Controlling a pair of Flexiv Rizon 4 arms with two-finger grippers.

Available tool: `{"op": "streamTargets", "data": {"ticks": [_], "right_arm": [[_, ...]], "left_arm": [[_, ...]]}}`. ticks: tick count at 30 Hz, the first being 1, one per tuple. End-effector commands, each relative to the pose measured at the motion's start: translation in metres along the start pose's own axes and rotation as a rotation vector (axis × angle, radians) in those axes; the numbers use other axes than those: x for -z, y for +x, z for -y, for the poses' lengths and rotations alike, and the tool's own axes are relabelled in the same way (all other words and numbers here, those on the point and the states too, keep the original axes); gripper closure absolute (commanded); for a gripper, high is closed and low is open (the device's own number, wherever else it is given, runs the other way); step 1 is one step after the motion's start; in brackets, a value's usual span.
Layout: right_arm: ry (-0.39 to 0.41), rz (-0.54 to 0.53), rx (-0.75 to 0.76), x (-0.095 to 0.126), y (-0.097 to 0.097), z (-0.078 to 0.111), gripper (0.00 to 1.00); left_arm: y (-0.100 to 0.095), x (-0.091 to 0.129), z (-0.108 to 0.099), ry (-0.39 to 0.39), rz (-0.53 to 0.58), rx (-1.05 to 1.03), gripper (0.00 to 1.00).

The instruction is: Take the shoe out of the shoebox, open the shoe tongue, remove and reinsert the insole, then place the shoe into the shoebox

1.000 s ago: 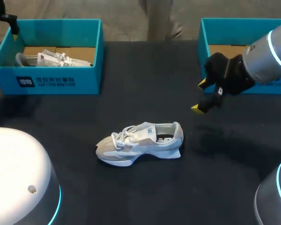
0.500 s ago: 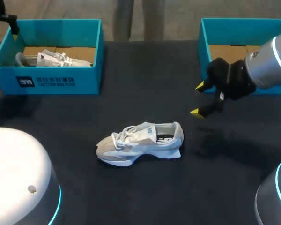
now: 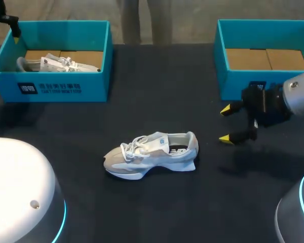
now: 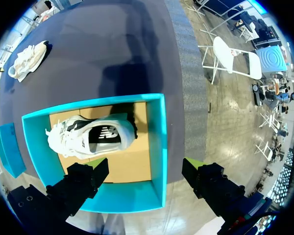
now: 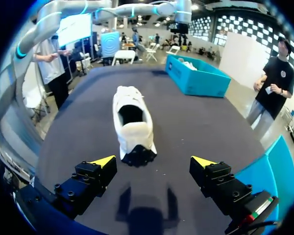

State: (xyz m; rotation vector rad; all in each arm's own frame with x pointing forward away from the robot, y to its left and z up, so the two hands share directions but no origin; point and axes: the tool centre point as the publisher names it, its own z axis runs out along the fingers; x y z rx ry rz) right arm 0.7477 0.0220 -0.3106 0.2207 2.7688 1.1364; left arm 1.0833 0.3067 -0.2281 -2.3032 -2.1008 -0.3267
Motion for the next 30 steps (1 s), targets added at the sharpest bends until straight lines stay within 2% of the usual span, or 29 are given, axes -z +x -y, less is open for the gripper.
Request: {"op": "streamTargets", "data": {"ticks": [1, 9, 19, 30], "right_arm": [[-0.034, -0.036, 0.024, -0.003, 0.002, 0.011, 0.0], [-0.033, -0.041, 0.092, -0.013, 0.006, 0.028, 0.0], [-0.032, -0.033, 0.092, -0.034, 0.016, 0.05, 0.0], [-0.035, -0.014, 0.051, -0.037, 0.016, 0.053, 0.0]], "left_arm": [[0.0, 0.0, 0.001, -0.003, 0.0, 0.0, 0.0], [0.0, 0.0, 0.001, -0.003, 0.0, 0.0, 0.0], [0.0, 0.0, 0.001, -0.003, 0.0, 0.0, 0.0], [0.0, 0.0, 0.001, -0.003, 0.0, 0.0, 0.0]]}}
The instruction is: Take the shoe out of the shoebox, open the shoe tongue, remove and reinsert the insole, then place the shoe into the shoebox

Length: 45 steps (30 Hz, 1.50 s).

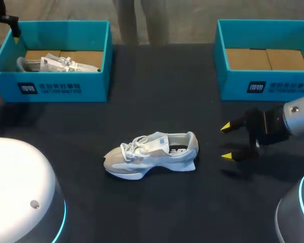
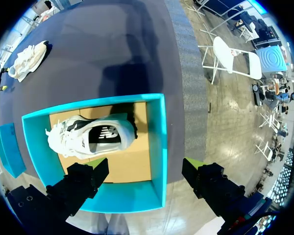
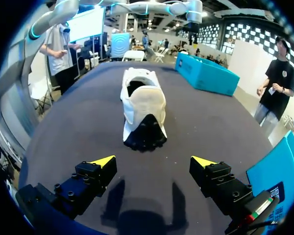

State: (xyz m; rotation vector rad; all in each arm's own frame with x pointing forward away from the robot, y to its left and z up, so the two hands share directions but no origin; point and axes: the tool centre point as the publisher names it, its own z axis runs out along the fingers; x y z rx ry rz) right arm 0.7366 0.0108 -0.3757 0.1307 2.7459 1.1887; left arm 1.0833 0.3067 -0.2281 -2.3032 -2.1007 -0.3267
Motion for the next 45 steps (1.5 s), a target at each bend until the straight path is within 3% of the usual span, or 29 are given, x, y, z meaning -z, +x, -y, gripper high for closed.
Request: {"op": "streamTargets", "data": {"ticks": [1, 34, 45], "right_arm": [[0.008, 0.005, -0.002, -0.001, 0.002, -0.002, 0.0], [0.008, 0.005, -0.002, -0.001, 0.002, -0.002, 0.0], [-0.013, -0.009, 0.003, -0.035, 0.008, -0.018, 0.0]], "left_arm": [[0.0, 0.0, 0.001, -0.003, 0.0, 0.0, 0.0], [0.0, 0.0, 0.001, -0.003, 0.0, 0.0, 0.0], [0.0, 0.0, 0.001, -0.003, 0.0, 0.0, 0.0]]}}
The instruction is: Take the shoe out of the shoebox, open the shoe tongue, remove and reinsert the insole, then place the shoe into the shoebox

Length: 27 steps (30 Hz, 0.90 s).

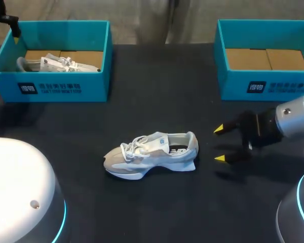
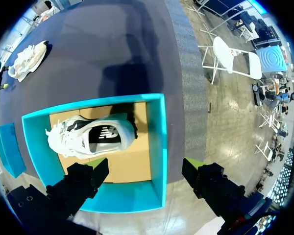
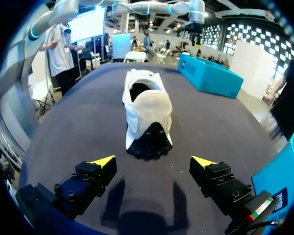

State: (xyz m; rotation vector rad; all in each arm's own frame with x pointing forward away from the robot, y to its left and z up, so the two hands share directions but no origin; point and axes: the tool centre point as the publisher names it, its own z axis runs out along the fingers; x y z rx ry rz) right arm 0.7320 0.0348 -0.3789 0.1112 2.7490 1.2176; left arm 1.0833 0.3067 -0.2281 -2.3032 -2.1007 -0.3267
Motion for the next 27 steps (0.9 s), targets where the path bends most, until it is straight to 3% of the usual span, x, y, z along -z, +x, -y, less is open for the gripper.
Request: {"op": "streamTargets", "data": {"ticks": [1, 13, 27], "right_arm": [[0.002, 0.009, -0.002, -0.019, 0.0, -0.006, 0.0], [-0.012, -0.018, 0.002, -0.048, 0.004, -0.023, 0.0], [-0.036, -0.043, 0.015, -0.074, 0.001, -0.03, 0.0]], "left_arm": [[0.0, 0.0, 0.001, -0.003, 0.0, 0.0, 0.0], [0.0, 0.0, 0.001, -0.003, 0.0, 0.0, 0.0], [0.0, 0.0, 0.001, -0.003, 0.0, 0.0, 0.0]]}}
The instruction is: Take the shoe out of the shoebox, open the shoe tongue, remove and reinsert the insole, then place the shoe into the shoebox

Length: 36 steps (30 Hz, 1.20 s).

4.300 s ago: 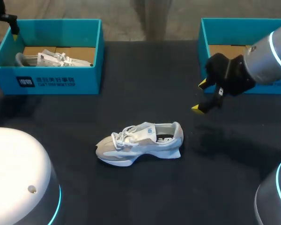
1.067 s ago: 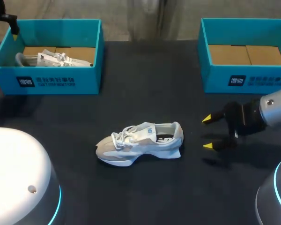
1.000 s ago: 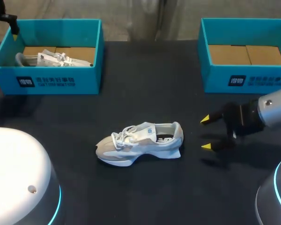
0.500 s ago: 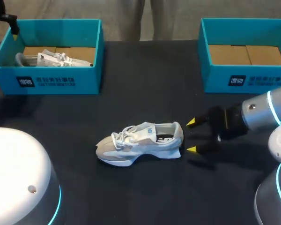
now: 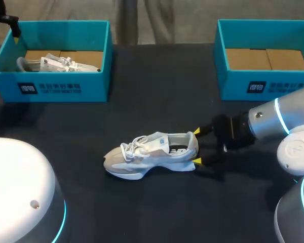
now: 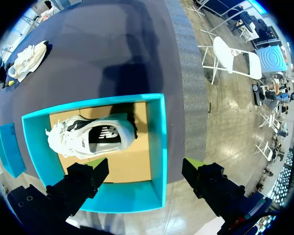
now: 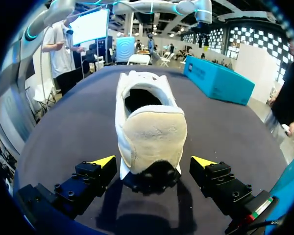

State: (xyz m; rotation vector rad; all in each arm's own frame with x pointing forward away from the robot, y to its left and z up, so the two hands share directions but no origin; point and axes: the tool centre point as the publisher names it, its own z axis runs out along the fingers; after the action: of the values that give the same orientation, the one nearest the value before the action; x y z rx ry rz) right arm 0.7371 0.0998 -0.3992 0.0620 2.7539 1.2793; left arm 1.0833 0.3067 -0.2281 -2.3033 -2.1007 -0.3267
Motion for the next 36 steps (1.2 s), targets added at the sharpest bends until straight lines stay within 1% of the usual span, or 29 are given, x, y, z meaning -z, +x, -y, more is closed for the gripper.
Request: {"op": "streamTargets", "data": {"ticks": [1, 17, 29, 30, 31, 32, 33, 36], "right_arm": [[0.0, -0.006, -0.001, -0.013, -0.004, 0.0, 0.0], [-0.024, -0.058, 0.005, -0.038, 0.0, -0.007, 0.0], [-0.047, -0.05, -0.01, -0.048, 0.003, -0.006, 0.0], [-0.048, -0.043, -0.011, -0.048, 0.003, -0.006, 0.1], [-0.049, -0.04, -0.012, -0.049, 0.003, -0.005, 0.62], [-0.05, -0.039, -0.014, -0.049, 0.003, -0.005, 0.77], [-0.05, -0.038, -0.014, -0.049, 0.003, -0.005, 1.0], [-0.05, -0.043, -0.012, -0.051, 0.005, -0.005, 1.0]], "left_arm": [[0.0, 0.0, 0.001, -0.003, 0.0, 0.0, 0.0], [0.0, 0.0, 0.001, -0.003, 0.0, 0.0, 0.0], [0.0, 0.0, 0.001, -0.003, 0.0, 0.0, 0.0], [0.0, 0.0, 0.001, -0.003, 0.0, 0.0, 0.0], [0.0, 0.0, 0.001, -0.003, 0.0, 0.0, 0.0], [0.0, 0.0, 0.001, -0.003, 0.0, 0.0, 0.0], [0.0, 0.0, 0.001, -0.003, 0.0, 0.0, 0.0], [0.0, 0.0, 0.001, -0.003, 0.0, 0.0, 0.0]]}}
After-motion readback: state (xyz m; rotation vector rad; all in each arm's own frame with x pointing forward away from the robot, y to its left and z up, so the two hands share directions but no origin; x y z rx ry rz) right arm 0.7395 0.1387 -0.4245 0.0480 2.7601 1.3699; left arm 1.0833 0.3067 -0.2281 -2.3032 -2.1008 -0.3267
